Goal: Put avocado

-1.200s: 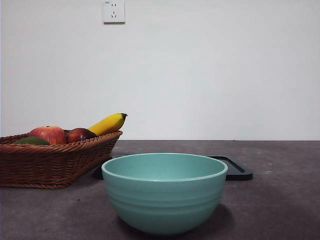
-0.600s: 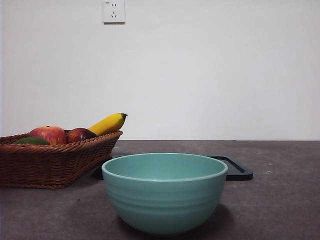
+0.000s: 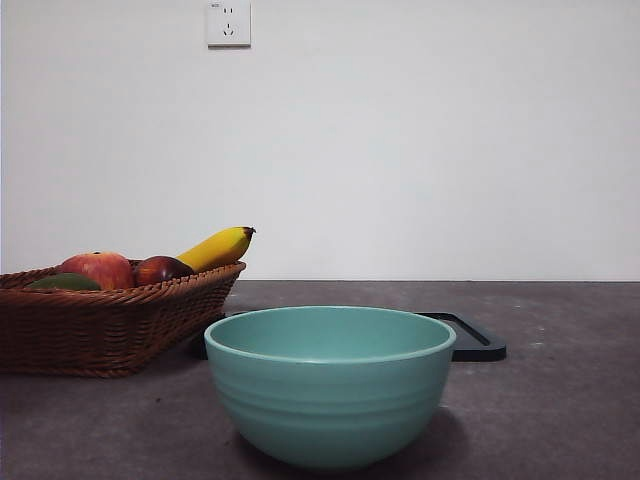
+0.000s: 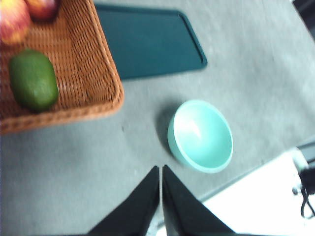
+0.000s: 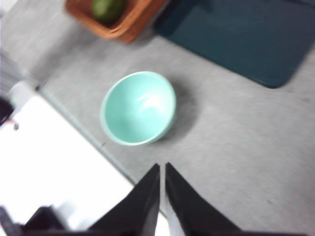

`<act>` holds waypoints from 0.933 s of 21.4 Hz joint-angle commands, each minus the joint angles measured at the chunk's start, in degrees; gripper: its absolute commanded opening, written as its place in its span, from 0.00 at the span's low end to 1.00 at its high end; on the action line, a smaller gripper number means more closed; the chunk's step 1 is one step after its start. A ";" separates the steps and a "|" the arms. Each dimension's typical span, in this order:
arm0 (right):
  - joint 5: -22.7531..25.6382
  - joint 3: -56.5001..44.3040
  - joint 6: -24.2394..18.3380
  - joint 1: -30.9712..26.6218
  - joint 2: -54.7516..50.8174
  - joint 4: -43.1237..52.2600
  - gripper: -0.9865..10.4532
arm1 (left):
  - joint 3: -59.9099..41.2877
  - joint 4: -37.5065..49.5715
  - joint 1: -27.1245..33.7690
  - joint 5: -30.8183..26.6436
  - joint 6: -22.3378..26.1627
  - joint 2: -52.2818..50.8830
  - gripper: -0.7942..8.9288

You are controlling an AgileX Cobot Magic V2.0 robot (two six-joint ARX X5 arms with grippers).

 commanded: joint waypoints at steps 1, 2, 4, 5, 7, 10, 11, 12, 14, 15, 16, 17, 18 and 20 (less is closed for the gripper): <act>-0.15 1.16 -1.01 1.31 0.28 0.42 0.09 | 1.07 -0.02 -0.37 0.24 1.73 0.46 0.09; -0.15 1.16 -0.98 1.46 0.28 0.42 0.10 | 1.07 -0.02 -0.44 0.24 1.73 0.46 0.09; -0.13 1.16 -0.96 1.46 0.28 0.44 0.10 | 1.07 -0.02 -0.46 0.22 1.70 0.46 0.16; -0.13 1.16 -0.96 1.46 0.28 0.46 0.10 | 1.07 0.00 -0.46 0.22 1.70 0.46 0.20; -0.13 1.16 -0.92 1.46 0.28 0.46 0.14 | 1.07 0.02 -0.46 0.20 1.70 0.46 0.32; -0.15 1.16 -0.68 1.46 0.28 0.61 0.32 | 1.07 0.02 -0.46 0.17 1.64 0.46 0.44; -0.13 1.16 -0.70 1.46 0.28 0.68 0.37 | 1.07 0.07 -0.46 0.17 1.55 0.48 0.46; -0.13 1.16 -0.70 1.46 0.28 0.72 0.40 | 1.07 0.17 -0.46 0.17 1.51 0.57 0.47; -0.13 1.16 -0.70 1.46 0.28 0.83 0.40 | 1.07 0.44 -0.46 0.13 1.49 0.72 0.47; -0.15 1.16 -0.68 1.46 0.28 0.83 0.40 | 1.07 0.63 -0.46 0.00 1.44 0.96 0.47; -0.13 1.16 -0.68 1.46 0.28 0.83 0.40 | 1.07 0.74 -0.46 -0.22 1.31 1.16 0.47; -0.15 1.16 -0.61 1.46 0.28 0.83 0.40 | 1.09 0.85 -0.46 -0.61 1.11 1.53 0.47; -0.15 1.16 -0.50 1.46 0.28 0.83 0.40 | 1.09 1.09 -0.46 -1.22 1.01 1.99 0.47; -0.15 1.16 -0.48 1.46 0.28 0.83 0.40 | 1.09 2.03 -0.50 -2.54 0.70 3.13 0.47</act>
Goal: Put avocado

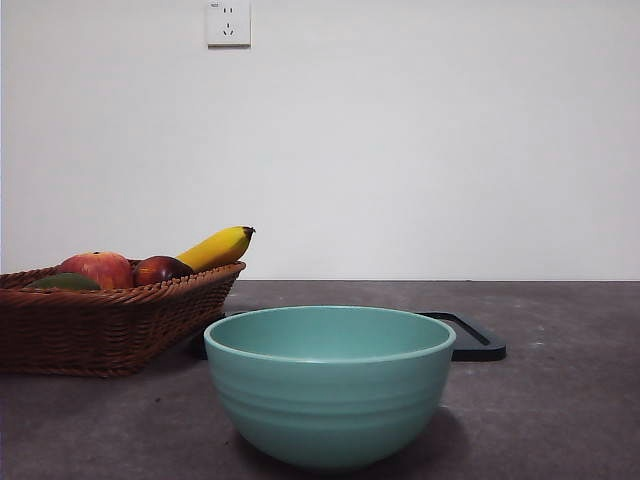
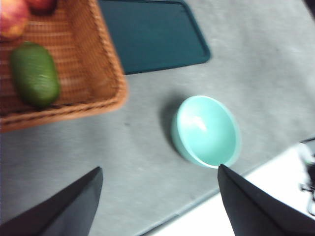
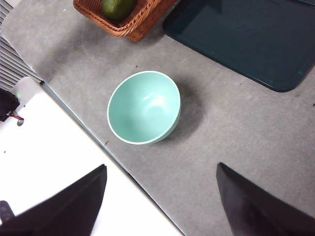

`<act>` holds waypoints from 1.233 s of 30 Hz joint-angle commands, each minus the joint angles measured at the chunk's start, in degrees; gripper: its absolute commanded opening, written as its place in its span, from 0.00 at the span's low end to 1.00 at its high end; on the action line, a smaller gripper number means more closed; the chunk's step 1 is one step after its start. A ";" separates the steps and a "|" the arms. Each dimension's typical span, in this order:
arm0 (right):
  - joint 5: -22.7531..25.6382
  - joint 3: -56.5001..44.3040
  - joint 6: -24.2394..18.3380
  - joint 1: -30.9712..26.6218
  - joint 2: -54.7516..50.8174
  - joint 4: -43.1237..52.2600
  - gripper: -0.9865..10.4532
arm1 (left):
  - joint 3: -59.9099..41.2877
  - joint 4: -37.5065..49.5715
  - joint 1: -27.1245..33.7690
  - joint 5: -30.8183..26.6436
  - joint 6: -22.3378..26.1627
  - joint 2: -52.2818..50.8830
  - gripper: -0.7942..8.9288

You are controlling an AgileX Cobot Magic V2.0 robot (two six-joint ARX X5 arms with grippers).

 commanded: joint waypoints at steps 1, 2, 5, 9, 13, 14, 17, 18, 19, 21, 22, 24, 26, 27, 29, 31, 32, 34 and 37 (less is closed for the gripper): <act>-0.13 1.09 -0.22 0.26 0.28 0.59 0.40 | 1.07 2.01 -0.26 -1.42 -0.26 2.05 0.47; -0.13 1.09 -0.22 0.26 0.28 0.59 0.40 | 1.11 2.73 -0.39 -1.66 -0.28 2.84 0.47; -0.13 1.09 -0.22 0.26 0.28 0.59 0.40 | 1.25 6.12 -1.07 -3.23 -1.01 5.97 0.47; -0.13 1.09 -0.17 0.26 0.31 0.59 0.40 | 2.38 10.38 -2.51 -7.26 -1.07 11.78 0.47; -0.13 1.09 -0.04 0.26 0.31 0.61 0.40 | 4.57 14.08 -4.52 -12.79 -1.05 18.86 0.47; -0.13 1.09 -0.04 0.26 0.31 0.61 0.40 | 5.18 14.75 -5.11 -13.97 -1.05 20.52 0.47; -0.13 1.09 -0.04 0.26 0.31 0.61 0.40 | 7.28 16.57 -6.60 -18.23 -0.98 26.16 0.47; -0.13 1.09 -0.04 0.26 0.31 0.61 0.40 | 8.02 16.85 -7.10 -20.02 -0.79 28.04 0.47; -0.13 1.09 -0.04 0.26 0.31 0.61 0.40 | 8.81 16.96 -7.61 -21.64 -0.50 29.99 0.47; -0.13 1.09 -0.04 0.26 0.31 0.61 0.40 | 10.12 17.20 -8.39 -24.15 0.24 33.38 0.47; -0.13 1.09 -0.04 0.26 0.31 0.61 0.40 | 10.71 17.53 -8.76 -25.09 0.72 35.21 0.47; -0.13 1.09 -0.04 0.26 0.31 0.61 0.40 | 11.52 18.32 -9.18 -26.73 0.96 38.12 0.47; -0.11 1.09 -0.04 0.26 0.28 0.61 0.40 | 12.07 19.19 -9.53 -28.06 1.01 40.85 0.47; -0.13 1.09 -0.04 0.26 0.28 0.59 0.40 | 12.31 19.52 -9.66 -28.68 1.14 42.25 0.47; -0.13 1.09 -0.02 0.26 0.28 0.59 0.40 | 12.68 19.98 -9.79 -29.81 1.16 44.72 0.47; -0.13 1.09 -0.02 0.26 0.31 0.59 0.40 | 12.70 20.74 -9.88 -31.26 1.16 47.01 0.47; -0.13 1.09 -0.02 0.26 0.31 0.59 0.40 | 12.70 20.96 -9.88 -31.45 1.18 47.93 0.47; -0.13 1.09 -0.02 0.26 0.28 0.59 0.40 | 12.68 21.38 -9.88 -31.45 1.18 49.83 0.47; -0.13 1.09 -0.04 0.26 0.31 0.59 0.40 | 12.68 22.18 -9.88 -31.63 1.18 52.35 0.47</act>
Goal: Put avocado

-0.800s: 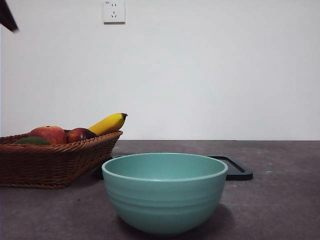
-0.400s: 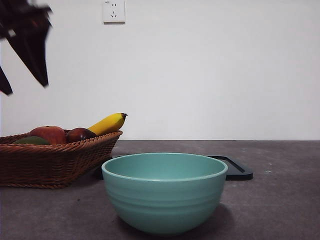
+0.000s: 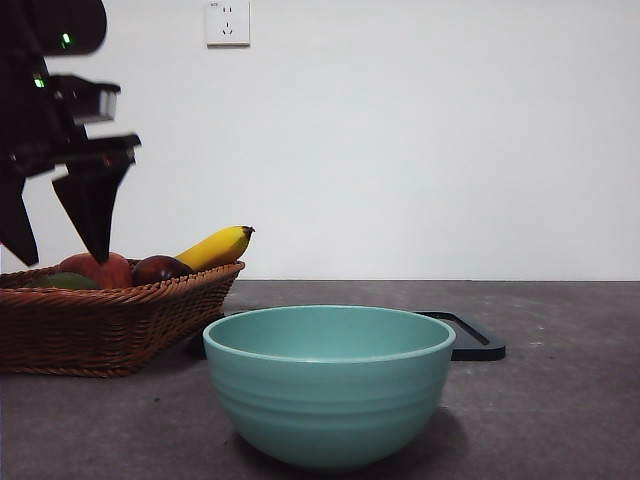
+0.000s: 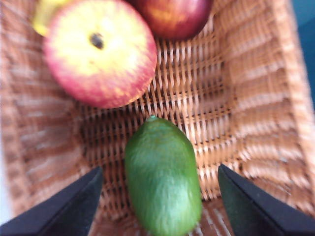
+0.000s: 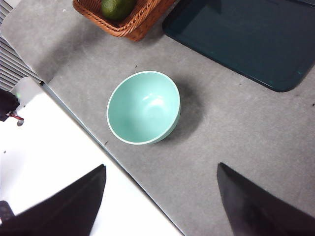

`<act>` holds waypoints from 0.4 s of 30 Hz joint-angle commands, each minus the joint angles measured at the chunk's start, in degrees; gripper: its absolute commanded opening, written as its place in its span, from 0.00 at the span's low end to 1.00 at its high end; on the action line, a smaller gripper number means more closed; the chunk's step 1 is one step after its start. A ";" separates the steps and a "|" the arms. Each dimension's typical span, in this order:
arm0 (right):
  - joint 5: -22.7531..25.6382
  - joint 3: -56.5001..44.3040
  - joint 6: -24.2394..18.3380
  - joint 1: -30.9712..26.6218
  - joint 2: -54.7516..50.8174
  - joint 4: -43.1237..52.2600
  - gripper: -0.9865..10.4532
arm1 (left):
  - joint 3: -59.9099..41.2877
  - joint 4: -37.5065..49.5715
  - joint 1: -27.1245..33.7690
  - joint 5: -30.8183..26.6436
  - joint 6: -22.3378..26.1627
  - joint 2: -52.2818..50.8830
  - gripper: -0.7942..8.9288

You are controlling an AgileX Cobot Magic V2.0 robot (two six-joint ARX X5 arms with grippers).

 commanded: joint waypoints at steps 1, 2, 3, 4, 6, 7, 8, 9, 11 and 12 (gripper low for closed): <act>-0.11 1.07 -0.04 0.26 0.31 0.57 0.40 | 1.29 0.92 -0.22 -0.17 0.70 2.78 0.47; -0.13 1.07 -0.04 0.26 0.31 0.57 0.40 | 1.31 1.01 -0.22 -0.17 0.70 3.50 0.47; -0.13 1.07 -0.04 0.26 0.28 0.57 0.40 | 1.29 1.09 -0.22 -0.17 0.70 4.17 0.47; -0.13 1.07 -0.04 0.26 0.28 0.57 0.40 | 1.29 1.09 -0.22 -0.17 0.70 4.68 0.47; -0.11 1.07 -0.04 0.26 0.28 0.57 0.40 | 1.29 1.07 -0.22 -0.24 0.70 5.88 0.47; -0.11 1.07 -0.02 0.26 0.31 0.57 0.40 | 1.29 1.07 -0.22 -0.24 0.70 6.32 0.47; -0.11 1.07 -0.04 0.26 0.28 0.59 0.40 | 1.29 1.07 -0.22 -0.26 0.70 6.86 0.47; -0.11 1.07 -0.04 0.26 0.31 0.59 0.40 | 1.29 1.07 -0.22 -0.26 0.70 7.28 0.47; -0.09 1.07 -0.04 0.26 0.28 0.59 0.40 | 1.29 1.11 -0.22 -0.26 0.68 8.02 0.46; -0.04 1.07 -0.04 0.26 0.28 0.59 0.40 | 1.29 1.03 -0.22 -0.26 0.63 8.22 0.46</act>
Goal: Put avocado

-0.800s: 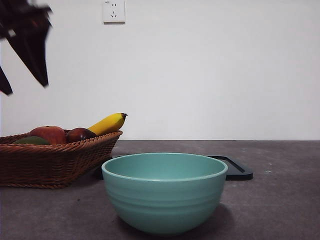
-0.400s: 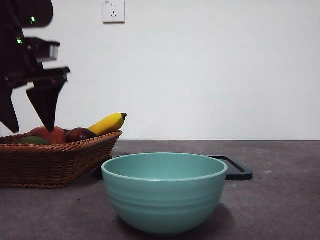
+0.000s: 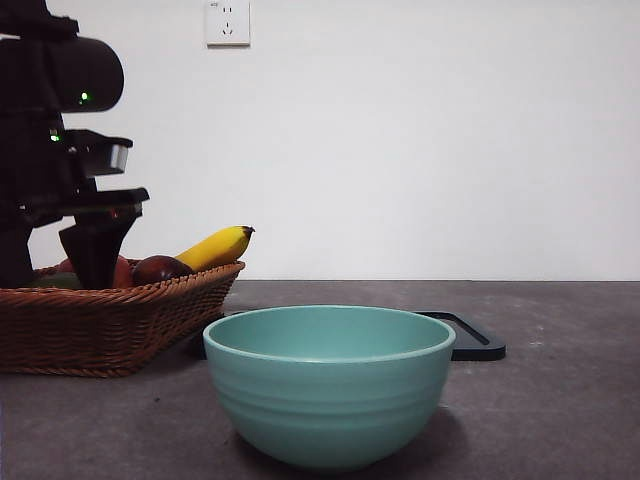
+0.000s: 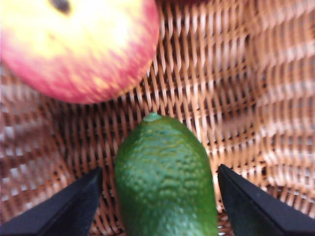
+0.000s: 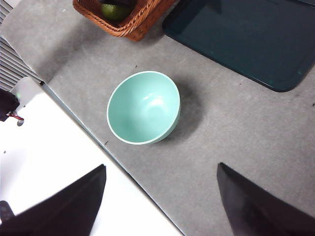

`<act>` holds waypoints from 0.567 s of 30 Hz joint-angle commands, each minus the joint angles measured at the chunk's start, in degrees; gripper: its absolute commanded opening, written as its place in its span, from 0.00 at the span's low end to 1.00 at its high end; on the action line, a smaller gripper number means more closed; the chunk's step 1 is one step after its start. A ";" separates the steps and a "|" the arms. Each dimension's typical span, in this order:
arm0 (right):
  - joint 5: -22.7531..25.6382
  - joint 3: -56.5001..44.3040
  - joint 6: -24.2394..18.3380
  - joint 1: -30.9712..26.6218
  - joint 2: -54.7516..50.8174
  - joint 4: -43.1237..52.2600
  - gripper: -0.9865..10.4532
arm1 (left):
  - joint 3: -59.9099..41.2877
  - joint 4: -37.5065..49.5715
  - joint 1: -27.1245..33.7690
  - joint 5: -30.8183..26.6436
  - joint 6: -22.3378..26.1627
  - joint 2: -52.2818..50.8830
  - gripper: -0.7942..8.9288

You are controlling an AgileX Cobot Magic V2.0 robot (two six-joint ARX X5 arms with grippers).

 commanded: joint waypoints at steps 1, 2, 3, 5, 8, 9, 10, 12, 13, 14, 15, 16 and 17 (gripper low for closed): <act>0.17 1.07 -0.04 0.26 0.28 0.59 0.40 | 1.27 0.17 -0.22 -0.20 0.50 1.51 0.46; 0.31 1.07 -0.04 0.26 0.28 0.59 0.40 | 1.27 0.15 -0.22 -0.20 0.50 1.51 0.45; 0.31 1.07 -0.04 0.26 0.28 0.59 0.40 | 1.27 0.17 -0.22 -0.20 0.50 1.51 0.41; 0.31 1.07 -0.04 0.26 0.28 0.70 0.40 | 1.27 0.13 -0.22 -0.20 0.50 1.51 0.32; 0.31 1.07 -0.04 0.26 0.28 1.01 0.40 | 1.27 -0.02 -0.22 -0.15 0.50 1.51 0.27; 0.28 1.07 -0.04 0.26 0.28 1.18 0.40 | 1.29 -0.09 -0.22 -0.13 0.50 1.49 0.27; 0.31 1.07 -0.04 0.26 0.28 1.31 0.40 | 1.31 -0.22 -0.24 -0.11 0.44 1.46 0.27; 0.28 1.07 -0.04 0.26 0.28 1.64 0.40 | 1.84 -1.29 -0.31 0.22 0.02 1.46 0.27; 0.28 1.07 -0.04 0.26 0.28 1.70 0.40 | 2.25 -1.92 -0.33 0.66 0.02 1.44 0.27; 0.28 1.07 -0.04 0.26 0.28 1.77 0.40 | 2.78 -2.62 -0.33 1.36 0.02 1.33 0.27; 0.28 1.07 -0.02 0.26 0.28 1.79 0.40 | 3.56 -3.43 -0.33 2.58 0.00 1.09 0.27; 0.28 1.07 -0.02 0.26 0.28 1.79 0.40 | 4.13 -3.96 -0.37 3.65 -0.02 0.79 0.27; 0.31 1.07 -0.02 0.26 0.28 1.77 0.40 | 4.87 -4.50 -0.50 4.87 -0.15 0.33 0.27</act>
